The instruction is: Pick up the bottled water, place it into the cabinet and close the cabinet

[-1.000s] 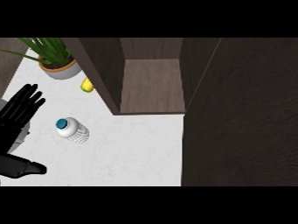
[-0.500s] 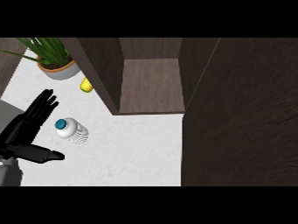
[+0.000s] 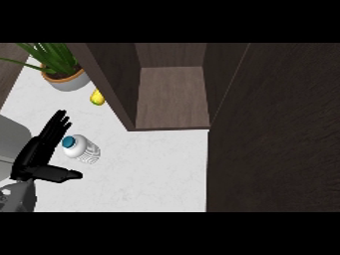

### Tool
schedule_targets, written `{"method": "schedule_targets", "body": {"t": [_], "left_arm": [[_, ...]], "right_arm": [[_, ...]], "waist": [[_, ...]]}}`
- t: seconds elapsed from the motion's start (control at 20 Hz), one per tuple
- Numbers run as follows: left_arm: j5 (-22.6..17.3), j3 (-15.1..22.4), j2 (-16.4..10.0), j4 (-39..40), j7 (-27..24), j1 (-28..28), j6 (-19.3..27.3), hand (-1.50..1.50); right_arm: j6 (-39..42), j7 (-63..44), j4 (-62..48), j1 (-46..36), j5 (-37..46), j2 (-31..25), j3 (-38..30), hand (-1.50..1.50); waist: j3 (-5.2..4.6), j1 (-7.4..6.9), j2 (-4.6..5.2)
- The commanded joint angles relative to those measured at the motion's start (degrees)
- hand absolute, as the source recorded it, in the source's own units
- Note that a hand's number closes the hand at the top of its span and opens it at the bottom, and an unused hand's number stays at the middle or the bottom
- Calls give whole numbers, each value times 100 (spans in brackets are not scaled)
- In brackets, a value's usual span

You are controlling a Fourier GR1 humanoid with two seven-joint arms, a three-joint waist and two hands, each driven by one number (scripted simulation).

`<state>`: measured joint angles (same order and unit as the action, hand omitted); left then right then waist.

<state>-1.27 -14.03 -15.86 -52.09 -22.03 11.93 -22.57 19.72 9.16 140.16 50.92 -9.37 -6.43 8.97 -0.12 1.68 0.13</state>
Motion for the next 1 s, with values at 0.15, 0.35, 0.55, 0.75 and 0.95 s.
{"method": "schedule_targets", "body": {"t": [0.15, 0.35, 0.55, 0.75, 0.95], "left_arm": [[215, 136, 160, 1499, -889, 379, -402, -150], [127, -82, -123, 2436, -1100, 951, -808, -150], [341, 82, 130, 2814, -1629, 991, -771, -150], [285, -103, 157, 3268, -2025, 1142, -535, 150], [118, -241, 199, 3603, -1937, 1367, -694, 150]], "right_arm": [[4, -234, 954, 518, 24, -3, 299, -150], [34, -41, 852, 620, 324, 32, 531, -150], [-48, -212, 877, 429, -17, -46, 267, -150], [222, 195, 507, 516, -454, -227, -246, -150], [254, 146, 653, 672, -469, -267, -281, -150]], "waist": [[-5, 13, 4], [-11, 90, 11], [-4, -11, 15], [-4, 51, 19], [-5, 40, 22]]}}
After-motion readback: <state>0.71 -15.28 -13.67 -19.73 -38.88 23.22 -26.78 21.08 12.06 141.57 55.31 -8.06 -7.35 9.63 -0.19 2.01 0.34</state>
